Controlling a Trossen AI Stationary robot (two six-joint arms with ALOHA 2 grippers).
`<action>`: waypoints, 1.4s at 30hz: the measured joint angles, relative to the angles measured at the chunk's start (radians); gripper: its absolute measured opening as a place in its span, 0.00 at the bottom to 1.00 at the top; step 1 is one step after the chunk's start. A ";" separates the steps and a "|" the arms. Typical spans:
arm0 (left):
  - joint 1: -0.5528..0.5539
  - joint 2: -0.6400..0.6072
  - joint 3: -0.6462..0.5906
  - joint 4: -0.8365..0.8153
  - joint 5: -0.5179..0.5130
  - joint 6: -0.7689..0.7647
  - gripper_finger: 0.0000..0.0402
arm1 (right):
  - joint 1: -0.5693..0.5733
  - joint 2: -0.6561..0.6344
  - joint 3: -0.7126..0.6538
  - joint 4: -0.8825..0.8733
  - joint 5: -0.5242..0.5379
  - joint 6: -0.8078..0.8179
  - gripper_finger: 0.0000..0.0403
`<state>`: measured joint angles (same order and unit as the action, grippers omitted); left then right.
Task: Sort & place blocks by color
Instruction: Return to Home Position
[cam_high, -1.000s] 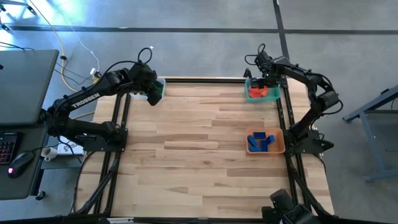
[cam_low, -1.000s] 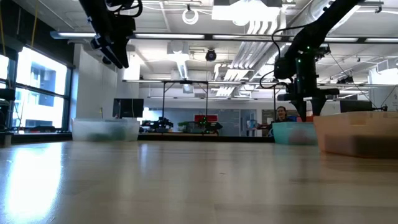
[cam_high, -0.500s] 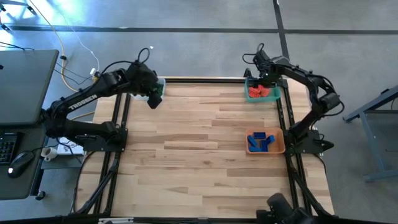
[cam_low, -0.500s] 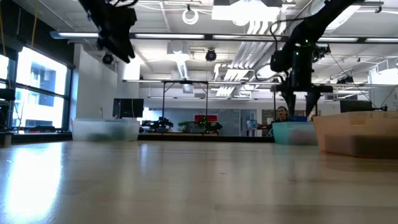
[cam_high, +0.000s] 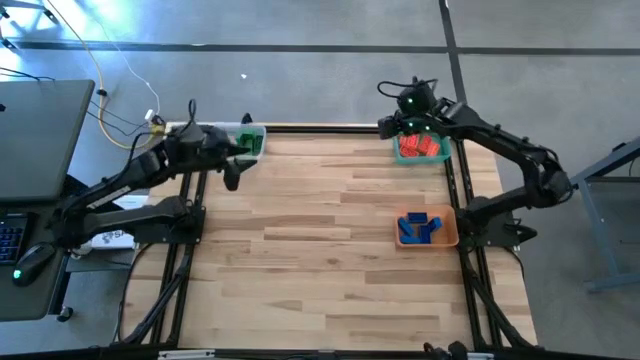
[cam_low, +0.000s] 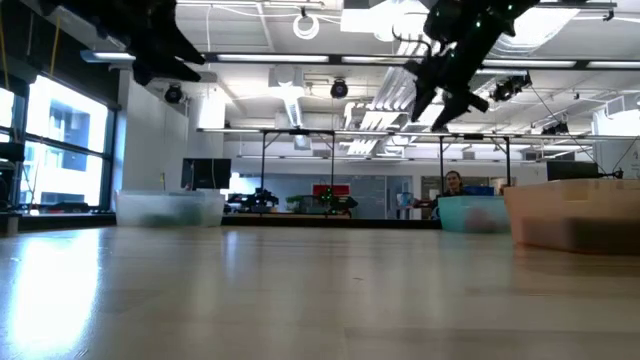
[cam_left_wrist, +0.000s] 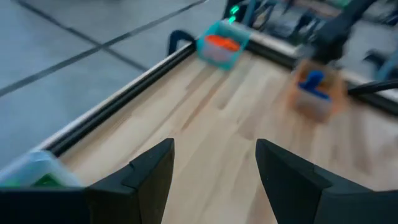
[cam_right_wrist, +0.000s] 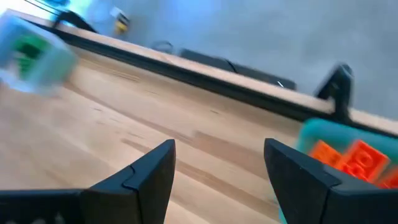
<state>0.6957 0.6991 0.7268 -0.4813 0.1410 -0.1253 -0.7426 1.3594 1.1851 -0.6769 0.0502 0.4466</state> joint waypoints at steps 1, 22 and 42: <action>-0.005 -0.027 -0.028 0.024 0.016 -0.016 0.53 | 0.013 -0.013 0.000 0.017 0.000 0.000 0.57; -0.133 -0.573 -0.423 0.249 0.058 -0.165 0.53 | 0.201 -0.079 0.000 0.030 -0.003 -0.001 0.57; -0.154 -0.669 -0.716 0.496 -0.118 -0.257 0.53 | 0.229 -0.267 -0.003 -0.098 0.115 -0.136 0.57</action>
<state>0.5415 0.0304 0.0109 0.0148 0.0231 -0.3827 -0.5137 1.0926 1.1824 -0.7746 0.1650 0.3106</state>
